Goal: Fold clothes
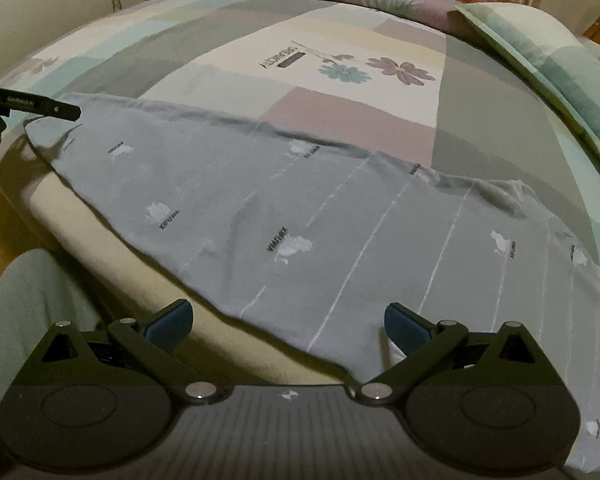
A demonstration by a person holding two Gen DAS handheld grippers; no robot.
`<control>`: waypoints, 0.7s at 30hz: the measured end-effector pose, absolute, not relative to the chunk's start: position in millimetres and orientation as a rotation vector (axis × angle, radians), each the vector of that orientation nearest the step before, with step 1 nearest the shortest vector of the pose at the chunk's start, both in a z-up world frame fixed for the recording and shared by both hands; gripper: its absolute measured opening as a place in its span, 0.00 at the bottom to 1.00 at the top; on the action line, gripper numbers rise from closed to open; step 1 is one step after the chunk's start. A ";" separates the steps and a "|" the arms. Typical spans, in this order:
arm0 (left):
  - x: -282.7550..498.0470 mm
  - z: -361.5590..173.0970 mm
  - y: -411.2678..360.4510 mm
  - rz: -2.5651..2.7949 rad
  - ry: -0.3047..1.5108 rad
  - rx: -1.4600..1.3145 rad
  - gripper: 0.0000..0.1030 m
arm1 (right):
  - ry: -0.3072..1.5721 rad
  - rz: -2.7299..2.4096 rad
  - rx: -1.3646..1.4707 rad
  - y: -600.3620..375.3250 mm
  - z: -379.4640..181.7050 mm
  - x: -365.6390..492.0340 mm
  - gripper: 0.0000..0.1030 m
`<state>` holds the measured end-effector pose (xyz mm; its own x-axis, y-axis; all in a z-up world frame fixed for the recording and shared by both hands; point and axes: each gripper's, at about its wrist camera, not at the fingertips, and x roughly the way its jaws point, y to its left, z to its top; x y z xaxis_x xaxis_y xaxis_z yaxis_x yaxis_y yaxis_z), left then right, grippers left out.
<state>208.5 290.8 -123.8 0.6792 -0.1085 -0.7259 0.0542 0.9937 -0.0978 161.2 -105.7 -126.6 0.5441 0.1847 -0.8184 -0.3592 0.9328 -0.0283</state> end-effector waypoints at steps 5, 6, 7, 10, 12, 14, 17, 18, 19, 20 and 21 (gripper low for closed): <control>200.7 -110.4 279.4 -0.105 0.788 -0.041 0.99 | 0.940 0.316 -0.192 -107.8 -124.5 160.1 1.00; 199.2 -109.1 276.3 -0.113 0.785 -0.033 0.99 | 0.938 0.318 -0.194 -107.3 -124.1 159.8 1.00; 197.8 -108.0 273.2 -0.119 0.784 -0.023 0.99 | 0.936 0.320 -0.195 -106.9 -123.7 159.6 1.00; 195.8 -109.8 265.7 -0.117 0.795 0.008 0.99 | 0.934 0.325 -0.202 -106.3 -123.5 157.4 1.00; 194.5 -112.4 263.8 -0.126 0.806 0.001 0.99 | 0.935 0.325 -0.202 -106.9 -123.6 156.3 1.00; 193.0 -117.3 260.7 -0.130 0.822 0.002 0.99 | 0.934 0.322 -0.201 -107.9 -123.5 155.1 1.00; 189.1 -124.1 257.0 -0.125 0.850 0.025 0.99 | 0.932 0.311 -0.193 -110.5 -122.7 153.4 1.00; 188.2 -124.9 256.5 -0.125 0.854 0.031 0.99 | 0.930 0.308 -0.190 -111.6 -122.2 153.0 1.00; 187.3 -125.6 256.0 -0.124 0.859 0.036 0.99 | 0.929 0.305 -0.187 -112.7 -121.7 152.6 1.00; 186.5 -125.3 255.7 -0.123 0.861 0.036 0.99 | 0.926 0.301 -0.186 -113.4 -121.1 152.0 1.00; 185.4 -124.2 255.3 -0.121 0.863 0.037 0.99 | 0.924 0.298 -0.184 -114.0 -120.6 151.4 1.00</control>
<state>185.4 255.3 -124.2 0.6441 -0.0917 -0.7595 0.1216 0.9924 -0.0167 151.4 -114.0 -120.6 0.5657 0.1736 -0.8061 -0.3305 0.9434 -0.0288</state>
